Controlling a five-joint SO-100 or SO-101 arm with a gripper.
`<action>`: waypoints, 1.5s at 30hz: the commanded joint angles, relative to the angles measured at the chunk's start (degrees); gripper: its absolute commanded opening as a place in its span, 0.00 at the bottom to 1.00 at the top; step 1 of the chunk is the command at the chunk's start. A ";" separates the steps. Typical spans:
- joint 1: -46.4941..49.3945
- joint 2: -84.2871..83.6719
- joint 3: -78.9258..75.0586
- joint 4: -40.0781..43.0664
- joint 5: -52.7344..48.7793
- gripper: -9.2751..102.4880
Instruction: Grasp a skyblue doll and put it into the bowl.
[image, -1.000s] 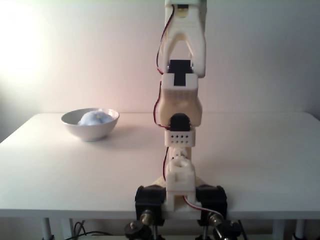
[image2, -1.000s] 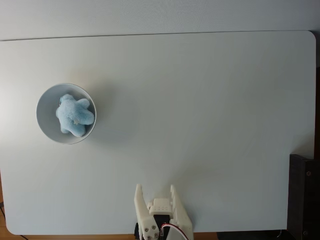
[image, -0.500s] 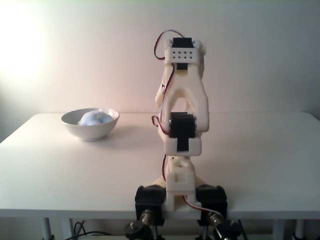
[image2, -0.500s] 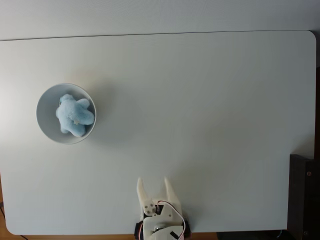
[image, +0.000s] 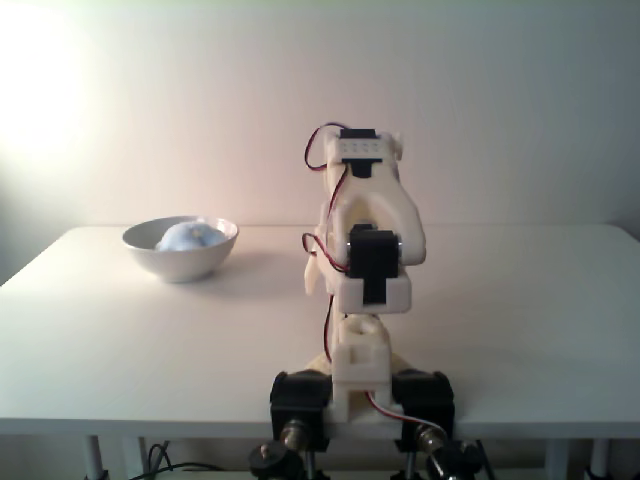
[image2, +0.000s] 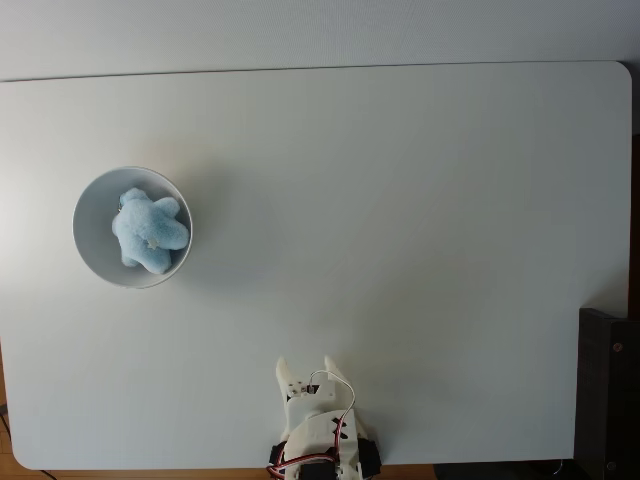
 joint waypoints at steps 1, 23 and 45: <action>-0.53 17.40 1.05 -3.08 0.09 0.36; -0.79 17.40 12.57 -10.20 0.09 0.36; -0.53 17.40 12.57 -9.84 -0.35 0.36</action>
